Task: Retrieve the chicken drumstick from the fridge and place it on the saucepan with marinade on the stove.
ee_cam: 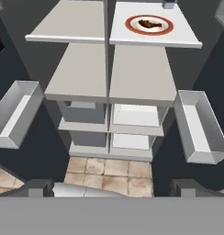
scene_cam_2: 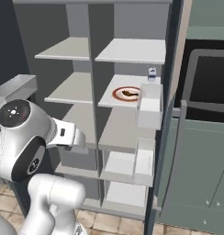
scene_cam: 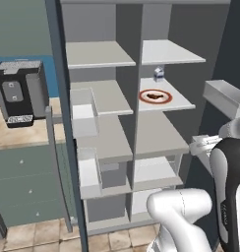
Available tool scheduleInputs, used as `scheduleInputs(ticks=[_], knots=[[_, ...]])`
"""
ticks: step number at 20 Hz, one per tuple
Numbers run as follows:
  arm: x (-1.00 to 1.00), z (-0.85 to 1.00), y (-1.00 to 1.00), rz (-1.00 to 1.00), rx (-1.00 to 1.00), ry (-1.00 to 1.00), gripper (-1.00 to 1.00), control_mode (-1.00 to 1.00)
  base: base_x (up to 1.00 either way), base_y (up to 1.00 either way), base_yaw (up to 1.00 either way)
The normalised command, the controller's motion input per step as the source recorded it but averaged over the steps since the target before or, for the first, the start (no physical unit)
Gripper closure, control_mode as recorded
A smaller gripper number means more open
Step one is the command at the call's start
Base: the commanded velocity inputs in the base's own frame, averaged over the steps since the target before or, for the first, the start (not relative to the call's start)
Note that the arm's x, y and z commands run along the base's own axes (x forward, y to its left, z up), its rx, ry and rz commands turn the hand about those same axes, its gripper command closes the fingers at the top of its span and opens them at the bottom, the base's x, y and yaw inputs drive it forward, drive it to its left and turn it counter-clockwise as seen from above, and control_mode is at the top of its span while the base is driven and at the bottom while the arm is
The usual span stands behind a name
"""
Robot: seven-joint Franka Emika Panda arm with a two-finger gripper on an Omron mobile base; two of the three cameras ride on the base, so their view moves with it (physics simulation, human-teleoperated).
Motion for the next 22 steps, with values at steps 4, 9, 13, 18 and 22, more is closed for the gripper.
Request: scheduleInputs(ticks=[4, 9, 13, 18, 22], knots=[[0.0, 0.0, 0.0, 0.0, 0.0, 0.0, -1.0, 1.0, 0.76, -0.18, 0.0], [0.0, 0.0, 0.0, 0.0, 0.0, 0.0, -1.0, 1.0, 0.96, -0.28, 0.0], [0.0, 0.0, 0.0, 0.0, 0.0, 0.0, -1.0, 1.0, 1.0, -0.42, 0.0], [0.0, 0.0, 0.0, 0.0, 0.0, 0.0, -1.0, 1.0, 1.0, -0.46, 0.0], [0.0, 0.0, 0.0, 0.0, 0.0, 0.0, -1.0, 1.0, 0.92, -0.4, 0.01]])
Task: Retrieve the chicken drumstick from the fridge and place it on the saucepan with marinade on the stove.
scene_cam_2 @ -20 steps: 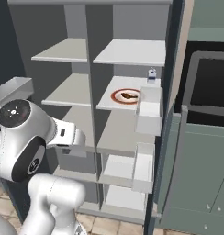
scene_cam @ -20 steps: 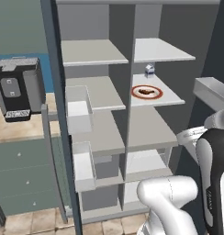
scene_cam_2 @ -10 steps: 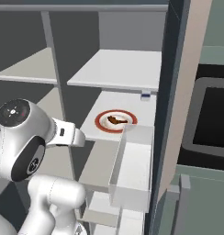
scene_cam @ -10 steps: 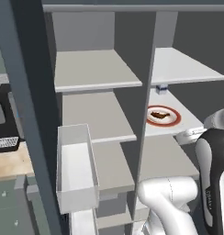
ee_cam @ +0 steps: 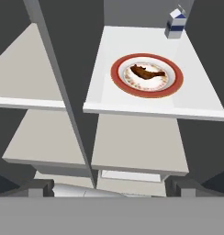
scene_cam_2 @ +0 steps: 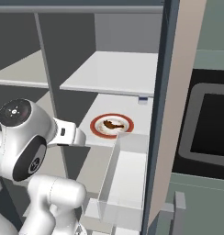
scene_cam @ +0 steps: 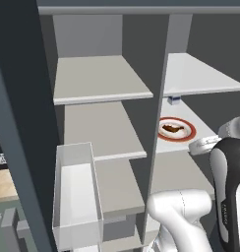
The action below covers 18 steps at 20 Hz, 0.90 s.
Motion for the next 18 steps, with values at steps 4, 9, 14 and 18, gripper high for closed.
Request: scheduleInputs(ticks=[4, 9, 14, 18], knots=[[0.0, 0.0, 0.0, 0.0, 0.0, 0.0, -1.0, 1.0, 0.19, -0.04, 0.0], [0.05, -0.01, 0.0, 0.0, 0.0, 0.0, -1.0, -1.0, 0.02, 0.0, 0.0], [0.19, -0.22, -0.05, 0.0, 0.0, 0.0, -1.0, -1.0, 0.0, 0.0, 0.0], [0.45, -0.07, -0.04, 0.0, 0.0, 0.0, -1.0, -1.0, 0.0, 0.0, 0.0]])
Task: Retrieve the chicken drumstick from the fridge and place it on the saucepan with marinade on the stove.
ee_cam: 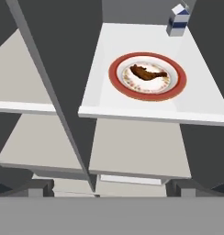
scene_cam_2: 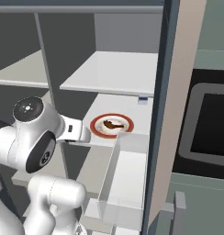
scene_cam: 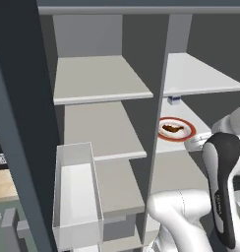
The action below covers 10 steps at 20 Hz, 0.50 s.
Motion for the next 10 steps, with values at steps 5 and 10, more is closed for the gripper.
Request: scheduleInputs(ticks=[5, 10], knots=[[0.37, -0.03, -0.14, 0.0, -0.01, -0.03, -1.0, -1.0, 0.0, 0.0, 0.0], [0.38, -0.02, -0.3, 0.03, -0.01, -0.09, -1.0, -1.0, 0.0, 0.0, 0.0]])
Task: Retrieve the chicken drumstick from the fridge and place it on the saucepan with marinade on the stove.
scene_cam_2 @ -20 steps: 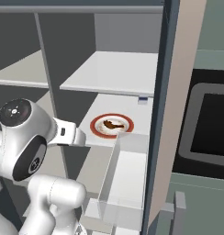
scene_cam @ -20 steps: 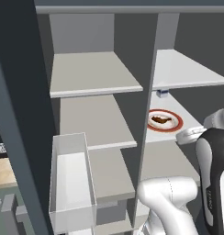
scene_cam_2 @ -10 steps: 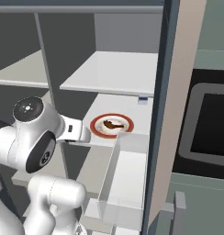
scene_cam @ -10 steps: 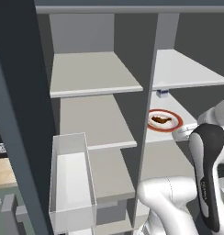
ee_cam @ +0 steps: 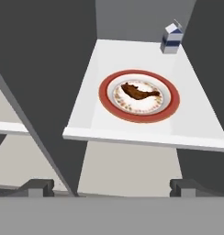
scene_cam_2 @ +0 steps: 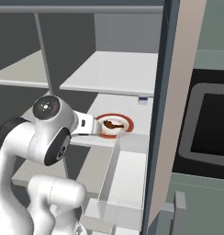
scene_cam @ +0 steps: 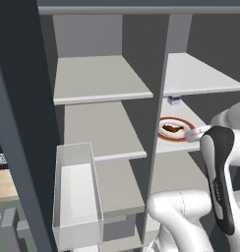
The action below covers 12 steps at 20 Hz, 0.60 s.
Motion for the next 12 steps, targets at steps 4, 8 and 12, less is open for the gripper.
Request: scheduleInputs(ticks=[4, 8, 12], knots=[[0.36, -0.2, -0.44, 0.08, -0.03, -0.1, -1.0, -1.0, 0.0, 0.0, 0.0], [0.47, -0.05, -0.06, 0.0, -0.03, 0.03, -1.0, -1.0, 0.0, 0.0, 0.0], [0.54, 0.0, 0.0, 0.0, -0.03, 0.11, -1.0, -1.0, 0.0, 0.0, 0.0]])
